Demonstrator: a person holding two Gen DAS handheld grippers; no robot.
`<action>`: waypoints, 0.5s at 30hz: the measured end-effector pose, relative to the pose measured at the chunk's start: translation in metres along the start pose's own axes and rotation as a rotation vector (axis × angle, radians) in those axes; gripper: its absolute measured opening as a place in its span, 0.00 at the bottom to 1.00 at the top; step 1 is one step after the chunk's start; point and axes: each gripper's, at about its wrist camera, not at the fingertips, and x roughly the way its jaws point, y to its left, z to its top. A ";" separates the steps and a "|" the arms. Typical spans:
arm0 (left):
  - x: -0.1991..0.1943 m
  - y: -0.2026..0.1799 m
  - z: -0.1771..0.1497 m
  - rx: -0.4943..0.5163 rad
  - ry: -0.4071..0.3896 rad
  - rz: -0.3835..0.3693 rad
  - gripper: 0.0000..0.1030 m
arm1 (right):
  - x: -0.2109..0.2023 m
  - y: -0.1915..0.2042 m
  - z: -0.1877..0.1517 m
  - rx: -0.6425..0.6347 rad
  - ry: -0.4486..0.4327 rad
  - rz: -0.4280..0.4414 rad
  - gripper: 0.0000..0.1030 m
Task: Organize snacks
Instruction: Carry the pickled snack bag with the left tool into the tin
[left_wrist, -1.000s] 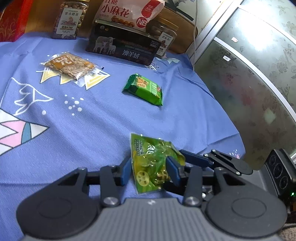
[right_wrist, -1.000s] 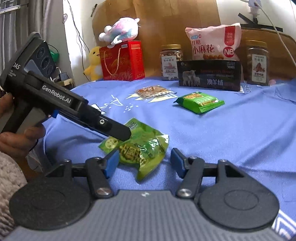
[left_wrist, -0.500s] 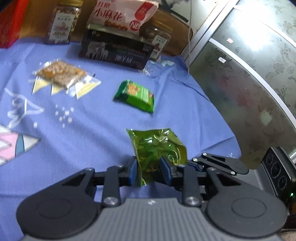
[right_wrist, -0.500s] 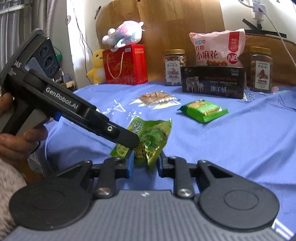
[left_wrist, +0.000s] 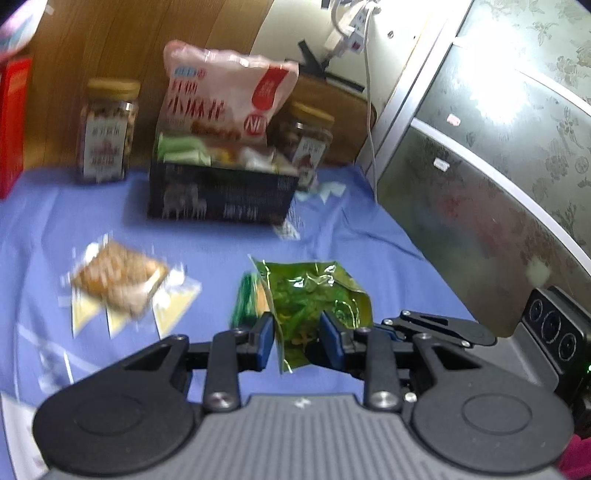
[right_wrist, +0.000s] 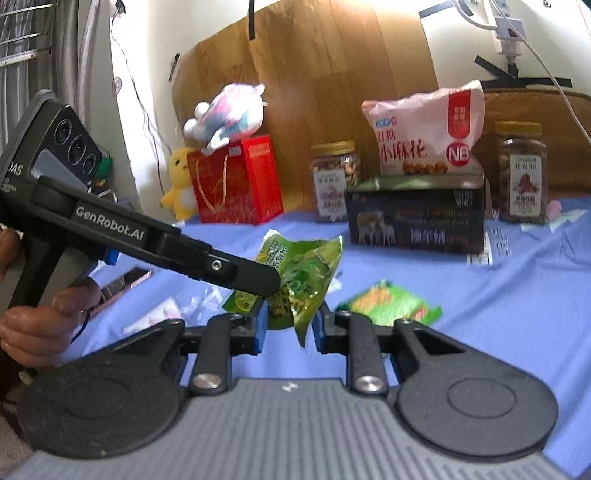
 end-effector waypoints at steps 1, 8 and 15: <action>0.001 0.000 0.008 0.010 -0.009 0.005 0.26 | 0.003 -0.003 0.005 -0.004 -0.007 0.000 0.27; 0.023 0.008 0.062 0.046 -0.063 0.023 0.27 | 0.031 -0.032 0.044 -0.029 -0.058 -0.012 0.27; 0.064 0.029 0.116 0.038 -0.079 0.041 0.28 | 0.076 -0.077 0.077 -0.022 -0.074 -0.029 0.27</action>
